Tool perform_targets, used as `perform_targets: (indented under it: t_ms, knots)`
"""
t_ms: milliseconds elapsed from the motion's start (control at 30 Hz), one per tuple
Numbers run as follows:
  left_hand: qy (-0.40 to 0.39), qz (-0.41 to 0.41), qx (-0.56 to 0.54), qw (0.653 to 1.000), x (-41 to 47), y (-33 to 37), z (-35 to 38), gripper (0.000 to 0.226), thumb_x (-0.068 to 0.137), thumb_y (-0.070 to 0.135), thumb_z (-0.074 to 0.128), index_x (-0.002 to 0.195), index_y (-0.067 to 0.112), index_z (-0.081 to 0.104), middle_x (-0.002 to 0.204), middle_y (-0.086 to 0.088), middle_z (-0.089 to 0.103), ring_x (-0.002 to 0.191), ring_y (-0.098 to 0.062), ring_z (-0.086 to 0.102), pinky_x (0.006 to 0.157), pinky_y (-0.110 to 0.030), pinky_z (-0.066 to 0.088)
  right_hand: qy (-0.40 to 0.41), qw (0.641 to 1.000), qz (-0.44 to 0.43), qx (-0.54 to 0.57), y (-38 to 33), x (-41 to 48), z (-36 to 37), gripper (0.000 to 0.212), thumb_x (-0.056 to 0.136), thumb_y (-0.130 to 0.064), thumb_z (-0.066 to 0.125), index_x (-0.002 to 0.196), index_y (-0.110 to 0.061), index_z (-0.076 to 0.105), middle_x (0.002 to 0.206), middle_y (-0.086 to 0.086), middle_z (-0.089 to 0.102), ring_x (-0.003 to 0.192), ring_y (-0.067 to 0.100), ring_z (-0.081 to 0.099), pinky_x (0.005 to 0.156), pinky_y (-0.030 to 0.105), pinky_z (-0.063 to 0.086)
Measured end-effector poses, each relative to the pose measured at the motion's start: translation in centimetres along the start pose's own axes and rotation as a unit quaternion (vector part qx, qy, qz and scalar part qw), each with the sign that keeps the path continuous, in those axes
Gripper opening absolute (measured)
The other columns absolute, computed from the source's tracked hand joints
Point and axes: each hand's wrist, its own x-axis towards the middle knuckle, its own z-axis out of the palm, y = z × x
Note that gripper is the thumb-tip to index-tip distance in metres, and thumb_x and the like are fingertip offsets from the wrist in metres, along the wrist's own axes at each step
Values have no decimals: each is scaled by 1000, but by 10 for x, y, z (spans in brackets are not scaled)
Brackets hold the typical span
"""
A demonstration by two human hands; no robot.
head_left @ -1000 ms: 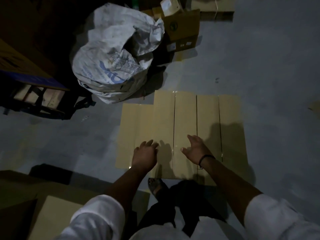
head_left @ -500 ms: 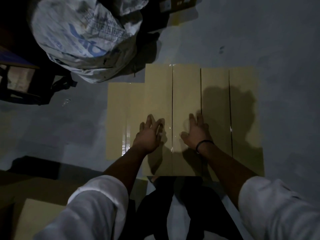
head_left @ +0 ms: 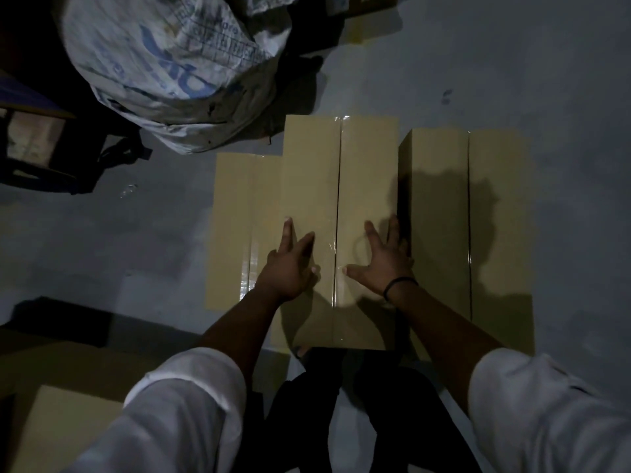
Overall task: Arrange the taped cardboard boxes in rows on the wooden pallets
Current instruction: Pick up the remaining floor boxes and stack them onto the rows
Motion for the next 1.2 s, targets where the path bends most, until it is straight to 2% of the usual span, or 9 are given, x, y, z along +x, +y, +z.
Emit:
perform_targets:
  t_ms: [200, 300, 400, 567, 700, 833, 900, 1000, 1200]
  knots:
    - [0, -45, 5, 999, -14, 13, -8, 93, 89, 59, 68, 162, 40, 15, 167, 3, -31, 140, -55, 34, 109, -56, 42, 12, 999, -30, -37, -16, -9, -5, 114, 74, -72, 72, 160, -42, 4, 166, 0, -26, 149, 46, 15, 120, 62, 21]
    - [-8, -29, 69, 997, -43, 32, -15, 113, 73, 77, 72, 161, 46, 9, 168, 4, -27, 140, -54, 31, 111, -59, 38, 26, 995, -47, -79, -20, -30, -15, 117, 72, -78, 69, 161, -40, 3, 167, 2, -22, 147, 48, 17, 119, 61, 18]
    - [14, -32, 115, 993, -83, 51, -23, 124, 64, 83, 73, 161, 45, 7, 169, 1, -23, 136, -54, 34, 109, -58, 36, 25, 993, -66, -91, -22, -60, -32, 123, 67, -87, 65, 162, -39, 4, 168, 2, -22, 148, 49, 18, 118, 63, 17]
    - [48, -95, 86, 991, -163, 73, -31, 124, 62, 87, 71, 162, 42, 14, 171, 1, -15, 142, -54, 32, 115, -58, 31, 26, 983, -141, -111, -36, -124, -54, 124, 60, -94, 59, 161, -39, 13, 166, -6, -21, 148, 43, 24, 119, 64, 20]
    - [106, -156, 55, 980, -239, 96, -22, 120, 64, 86, 71, 161, 43, 17, 171, 3, -13, 145, -54, 27, 116, -62, 29, 16, 966, -217, -136, -49, -179, -64, 121, 62, -90, 62, 160, -38, 15, 167, -5, -16, 148, 42, 24, 118, 61, 25]
    - [179, -221, 45, 958, -317, 111, -1, 119, 63, 85, 71, 161, 43, 19, 171, 3, -13, 144, -52, 26, 115, -63, 30, 6, 940, -300, -162, -59, -235, -61, 116, 68, -84, 66, 161, -38, 14, 168, -4, -14, 151, 43, 13, 121, 59, 12]
    - [208, -256, 31, 943, -352, 116, 15, 120, 62, 83, 74, 161, 43, 18, 171, 4, -16, 145, -53, 22, 115, -63, 28, 3, 924, -341, -172, -67, -262, -54, 116, 68, -83, 67, 161, -40, 13, 168, -6, -16, 152, 42, 11, 122, 58, 11]
    - [253, -318, 3, 914, -405, 119, 36, 123, 58, 84, 75, 160, 43, 20, 170, 6, -19, 147, -53, 19, 115, -65, 27, -17, 891, -405, -206, -84, -301, -38, 116, 68, -85, 65, 160, -40, 12, 168, -6, -15, 152, 42, 12, 123, 58, 16]
    - [332, -399, -62, 852, -491, 107, 72, 118, 63, 80, 77, 160, 42, 21, 170, 6, -19, 149, -53, 16, 117, -63, 24, -5, 809, -516, -282, -129, -368, 4, 118, 62, -91, 60, 159, -39, 18, 168, -2, -10, 143, 47, 26, 118, 56, 24]
